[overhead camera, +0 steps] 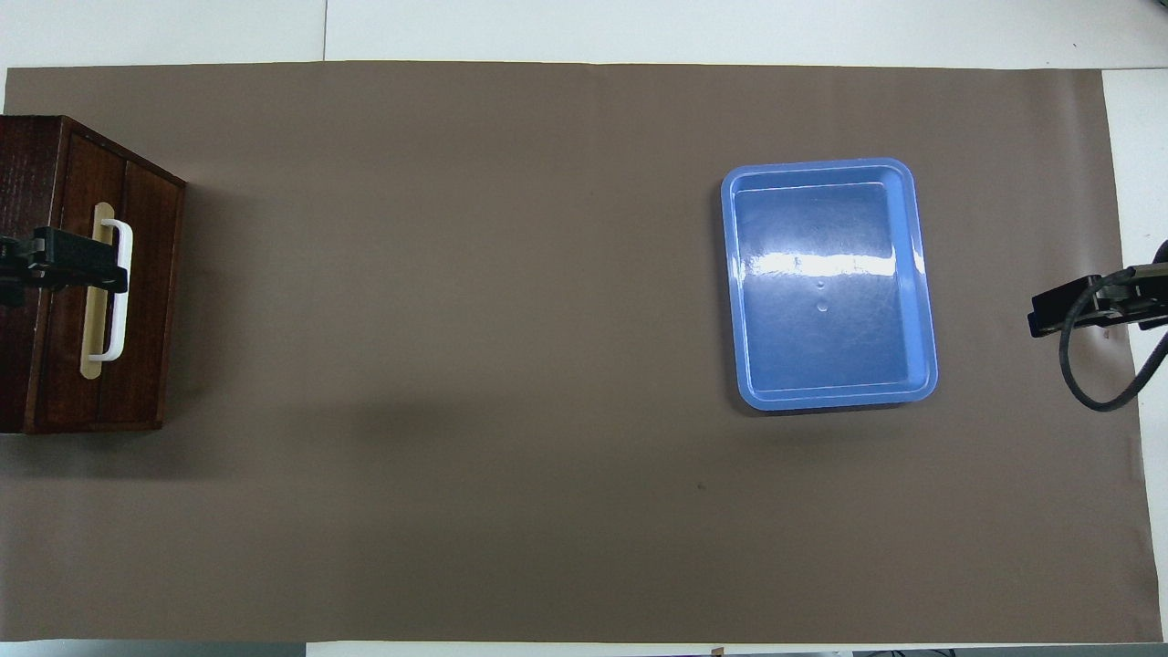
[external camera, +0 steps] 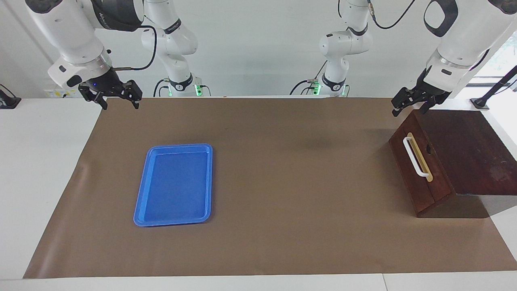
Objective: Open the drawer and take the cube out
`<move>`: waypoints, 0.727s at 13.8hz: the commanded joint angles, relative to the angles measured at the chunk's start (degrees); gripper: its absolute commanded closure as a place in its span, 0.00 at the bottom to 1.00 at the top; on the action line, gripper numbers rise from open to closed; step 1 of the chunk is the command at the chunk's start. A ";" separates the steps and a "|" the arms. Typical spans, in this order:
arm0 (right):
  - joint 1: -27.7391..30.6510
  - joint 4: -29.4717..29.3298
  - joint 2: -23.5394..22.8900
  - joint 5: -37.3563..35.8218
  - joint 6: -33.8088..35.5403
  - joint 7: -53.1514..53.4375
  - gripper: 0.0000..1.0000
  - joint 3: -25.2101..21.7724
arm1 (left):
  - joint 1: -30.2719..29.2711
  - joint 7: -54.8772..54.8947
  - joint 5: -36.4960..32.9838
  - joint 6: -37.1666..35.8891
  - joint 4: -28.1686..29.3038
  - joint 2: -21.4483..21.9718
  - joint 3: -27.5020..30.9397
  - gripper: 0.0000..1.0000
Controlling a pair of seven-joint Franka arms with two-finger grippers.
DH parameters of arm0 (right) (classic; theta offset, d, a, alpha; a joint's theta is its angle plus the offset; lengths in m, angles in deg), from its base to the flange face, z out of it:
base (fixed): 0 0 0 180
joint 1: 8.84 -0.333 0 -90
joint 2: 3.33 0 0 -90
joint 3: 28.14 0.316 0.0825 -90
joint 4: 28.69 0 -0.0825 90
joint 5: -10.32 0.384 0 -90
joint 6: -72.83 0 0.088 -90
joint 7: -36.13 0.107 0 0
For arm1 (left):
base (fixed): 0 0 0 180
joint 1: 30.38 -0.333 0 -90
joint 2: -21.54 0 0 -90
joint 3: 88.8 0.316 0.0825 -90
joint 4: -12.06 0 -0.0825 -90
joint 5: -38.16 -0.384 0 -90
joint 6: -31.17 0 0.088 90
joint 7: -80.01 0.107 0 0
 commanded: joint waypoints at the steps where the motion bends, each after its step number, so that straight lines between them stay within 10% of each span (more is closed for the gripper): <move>1: 0.53 1.12 1.15 0.03 0.18 -0.22 0.00 0.58 | 0.22 0.79 0.53 0.25 0.39 0.56 0.15 0.00; 10: 0.53 1.12 1.15 0.03 0.18 -0.22 0.00 0.49 | 0.40 0.61 -0.34 1.12 1.00 1.08 -0.29 0.00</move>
